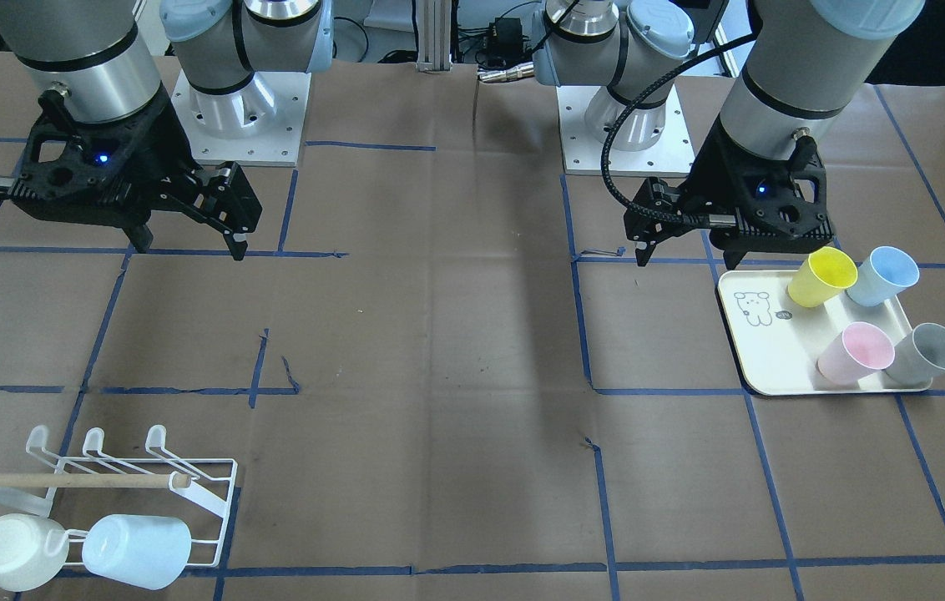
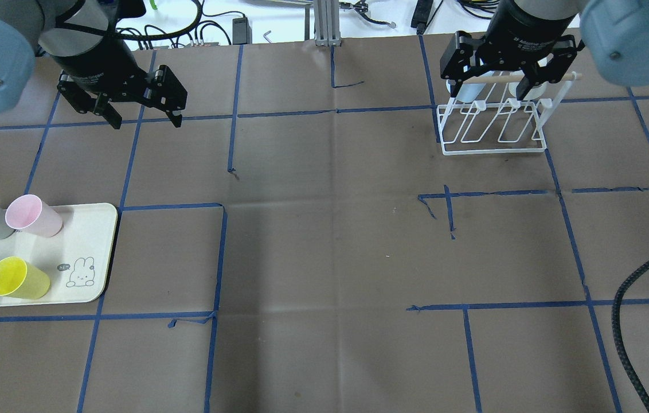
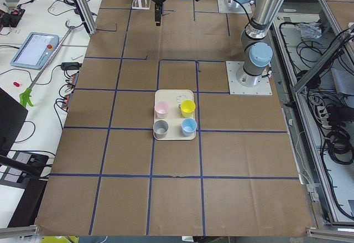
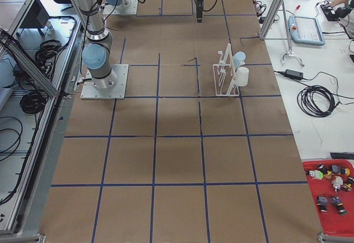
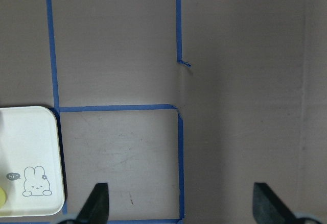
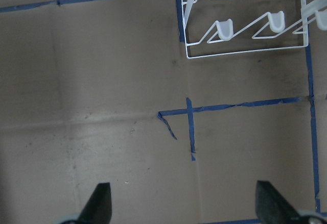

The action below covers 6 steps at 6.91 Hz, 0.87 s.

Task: Transfer IKEA cup to right arm and place on rack

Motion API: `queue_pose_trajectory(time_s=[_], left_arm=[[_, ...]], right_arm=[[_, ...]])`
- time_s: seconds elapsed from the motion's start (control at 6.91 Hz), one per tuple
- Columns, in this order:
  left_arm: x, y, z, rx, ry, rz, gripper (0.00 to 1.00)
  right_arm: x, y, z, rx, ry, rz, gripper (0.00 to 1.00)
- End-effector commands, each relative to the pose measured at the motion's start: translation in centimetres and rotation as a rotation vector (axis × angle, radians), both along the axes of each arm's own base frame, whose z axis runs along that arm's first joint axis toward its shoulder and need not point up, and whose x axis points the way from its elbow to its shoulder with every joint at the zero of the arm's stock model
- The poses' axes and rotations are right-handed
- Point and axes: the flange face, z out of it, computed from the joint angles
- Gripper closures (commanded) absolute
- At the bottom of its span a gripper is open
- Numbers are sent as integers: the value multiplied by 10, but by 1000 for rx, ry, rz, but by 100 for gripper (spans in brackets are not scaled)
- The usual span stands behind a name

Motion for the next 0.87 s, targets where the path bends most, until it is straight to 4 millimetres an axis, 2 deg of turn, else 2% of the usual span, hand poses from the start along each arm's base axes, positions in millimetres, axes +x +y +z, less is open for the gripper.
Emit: queue_pose_trajectory(time_s=[0.0,0.72], left_arm=[[0,0,0,0,0,0,1],[0,0,0,1,2,0,1]], right_arm=[[3,33,-12,3,2,9,0],[3,32,-10,-14,-2,16,0]])
